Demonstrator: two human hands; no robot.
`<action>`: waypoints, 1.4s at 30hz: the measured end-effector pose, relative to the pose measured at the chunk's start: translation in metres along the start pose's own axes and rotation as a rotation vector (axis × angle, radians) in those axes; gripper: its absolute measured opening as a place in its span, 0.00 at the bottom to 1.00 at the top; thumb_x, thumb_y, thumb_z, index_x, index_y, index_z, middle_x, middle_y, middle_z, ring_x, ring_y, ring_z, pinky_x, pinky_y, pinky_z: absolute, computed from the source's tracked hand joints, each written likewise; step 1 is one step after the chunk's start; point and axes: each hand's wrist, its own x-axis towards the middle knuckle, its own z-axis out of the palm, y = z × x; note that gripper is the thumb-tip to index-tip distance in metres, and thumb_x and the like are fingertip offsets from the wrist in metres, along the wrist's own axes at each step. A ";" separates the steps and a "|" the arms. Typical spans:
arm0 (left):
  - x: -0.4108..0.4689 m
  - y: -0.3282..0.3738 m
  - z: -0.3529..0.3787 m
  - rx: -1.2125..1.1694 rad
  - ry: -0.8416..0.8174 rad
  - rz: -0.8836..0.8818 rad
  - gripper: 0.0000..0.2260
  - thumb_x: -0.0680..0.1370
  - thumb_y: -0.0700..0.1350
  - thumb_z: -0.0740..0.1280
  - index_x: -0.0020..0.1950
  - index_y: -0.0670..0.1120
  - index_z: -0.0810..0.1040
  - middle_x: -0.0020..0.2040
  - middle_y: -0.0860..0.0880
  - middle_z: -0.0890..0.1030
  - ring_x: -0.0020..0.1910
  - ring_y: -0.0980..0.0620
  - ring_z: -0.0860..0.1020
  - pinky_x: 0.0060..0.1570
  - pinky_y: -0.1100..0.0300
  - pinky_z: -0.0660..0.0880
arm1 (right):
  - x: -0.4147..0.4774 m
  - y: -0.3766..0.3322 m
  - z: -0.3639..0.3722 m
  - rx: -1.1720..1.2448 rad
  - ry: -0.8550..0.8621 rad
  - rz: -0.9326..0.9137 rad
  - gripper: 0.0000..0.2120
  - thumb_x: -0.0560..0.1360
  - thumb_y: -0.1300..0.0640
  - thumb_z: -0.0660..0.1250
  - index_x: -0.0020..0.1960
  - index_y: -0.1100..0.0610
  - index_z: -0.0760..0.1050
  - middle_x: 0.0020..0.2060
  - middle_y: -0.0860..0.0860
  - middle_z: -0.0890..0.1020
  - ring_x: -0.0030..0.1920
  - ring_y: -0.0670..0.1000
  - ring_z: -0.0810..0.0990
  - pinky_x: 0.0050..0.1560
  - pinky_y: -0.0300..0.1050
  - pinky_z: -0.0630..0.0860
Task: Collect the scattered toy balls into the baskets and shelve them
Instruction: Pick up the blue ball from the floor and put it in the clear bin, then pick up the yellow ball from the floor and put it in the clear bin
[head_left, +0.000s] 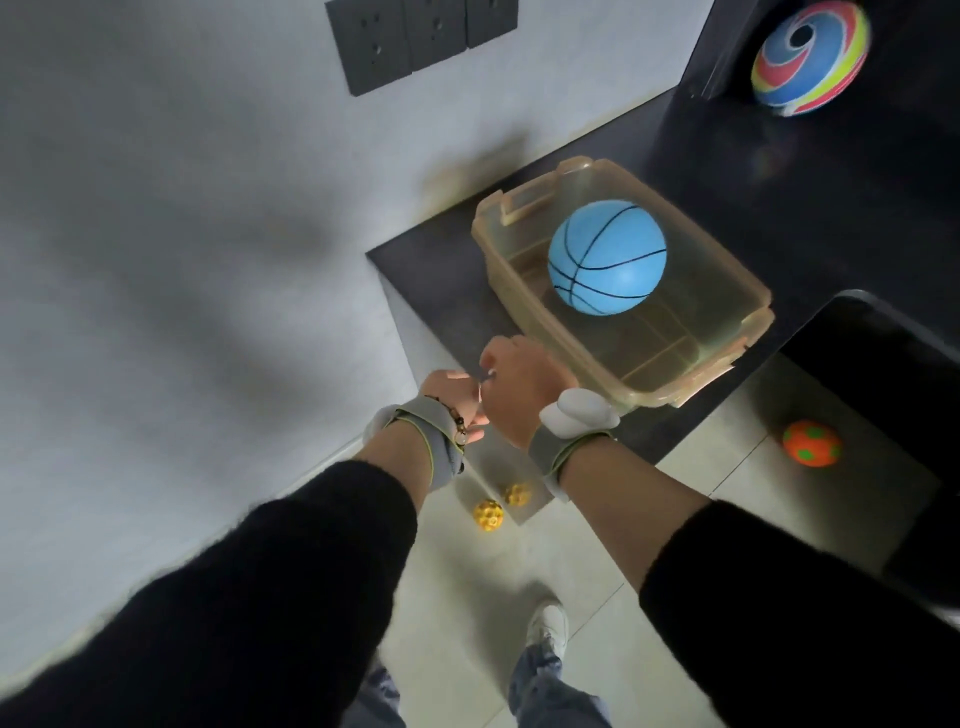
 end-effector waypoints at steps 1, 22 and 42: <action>0.009 -0.007 -0.015 0.032 0.012 0.013 0.11 0.77 0.36 0.57 0.52 0.45 0.77 0.46 0.41 0.80 0.36 0.48 0.80 0.40 0.57 0.77 | 0.001 -0.010 0.015 -0.015 -0.015 0.003 0.09 0.72 0.55 0.59 0.51 0.49 0.74 0.50 0.50 0.78 0.44 0.53 0.71 0.43 0.45 0.64; 0.327 -0.249 -0.170 0.358 0.035 -0.091 0.23 0.73 0.45 0.61 0.68 0.51 0.65 0.56 0.43 0.77 0.51 0.41 0.80 0.56 0.46 0.77 | 0.018 0.011 0.457 0.136 -0.333 0.427 0.10 0.68 0.55 0.59 0.48 0.45 0.70 0.50 0.48 0.80 0.46 0.52 0.79 0.51 0.49 0.76; 0.669 -0.360 -0.123 0.515 0.090 0.062 0.22 0.76 0.45 0.60 0.70 0.50 0.65 0.64 0.43 0.75 0.57 0.40 0.78 0.60 0.48 0.75 | 0.210 0.170 0.760 -0.072 -0.348 0.288 0.23 0.70 0.54 0.60 0.65 0.44 0.65 0.62 0.47 0.72 0.59 0.53 0.74 0.59 0.57 0.72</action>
